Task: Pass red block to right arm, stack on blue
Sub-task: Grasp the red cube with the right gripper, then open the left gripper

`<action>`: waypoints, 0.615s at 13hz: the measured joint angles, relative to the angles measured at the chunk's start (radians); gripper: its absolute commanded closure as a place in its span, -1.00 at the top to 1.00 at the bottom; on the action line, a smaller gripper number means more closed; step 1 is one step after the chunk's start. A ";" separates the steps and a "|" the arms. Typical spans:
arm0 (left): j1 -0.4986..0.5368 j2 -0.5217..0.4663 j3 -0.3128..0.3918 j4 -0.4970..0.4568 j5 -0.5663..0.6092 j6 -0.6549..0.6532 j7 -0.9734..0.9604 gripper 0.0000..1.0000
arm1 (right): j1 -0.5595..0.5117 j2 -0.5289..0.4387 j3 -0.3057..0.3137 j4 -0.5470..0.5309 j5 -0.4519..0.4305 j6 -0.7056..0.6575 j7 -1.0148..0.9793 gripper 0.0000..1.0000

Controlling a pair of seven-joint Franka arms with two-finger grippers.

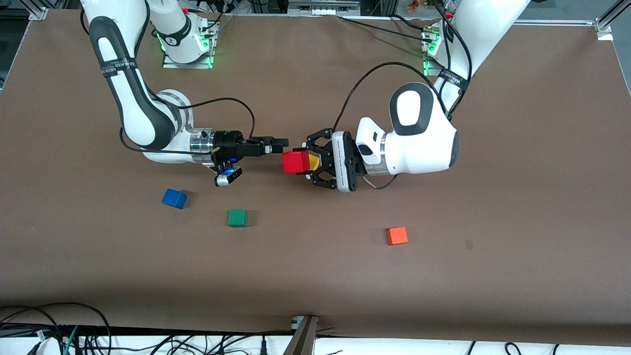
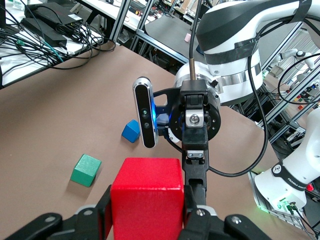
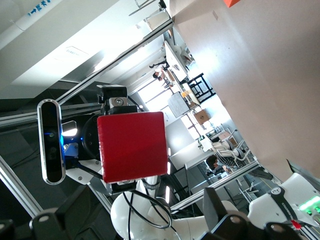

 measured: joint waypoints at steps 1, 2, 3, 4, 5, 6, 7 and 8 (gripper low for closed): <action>0.000 0.003 0.000 0.003 -0.002 0.000 0.000 -1.00 | 0.006 0.001 0.000 0.001 0.017 0.011 -0.003 1.00; 0.000 0.004 0.000 0.006 -0.009 0.000 0.001 -1.00 | 0.012 0.002 0.000 0.004 0.037 0.022 -0.006 1.00; 0.000 0.005 0.000 0.008 -0.013 0.000 0.001 -1.00 | 0.016 0.004 0.000 0.008 0.057 0.028 -0.006 1.00; 0.000 0.006 0.000 0.010 -0.014 0.000 0.001 -1.00 | 0.017 0.008 0.000 0.014 0.068 0.032 -0.007 1.00; 0.000 0.009 0.000 0.013 -0.014 0.000 0.001 -1.00 | 0.018 0.016 0.000 0.022 0.075 0.034 -0.009 1.00; 0.000 0.013 0.000 0.018 -0.015 0.000 0.001 -1.00 | 0.018 0.026 0.000 0.030 0.080 0.039 -0.012 1.00; -0.001 0.019 0.000 0.022 -0.015 0.000 0.002 -1.00 | 0.018 0.035 0.000 0.039 0.087 0.047 -0.016 1.00; -0.001 0.024 0.000 0.027 -0.015 0.001 0.003 -1.00 | 0.018 0.043 0.000 0.049 0.095 0.059 -0.019 1.00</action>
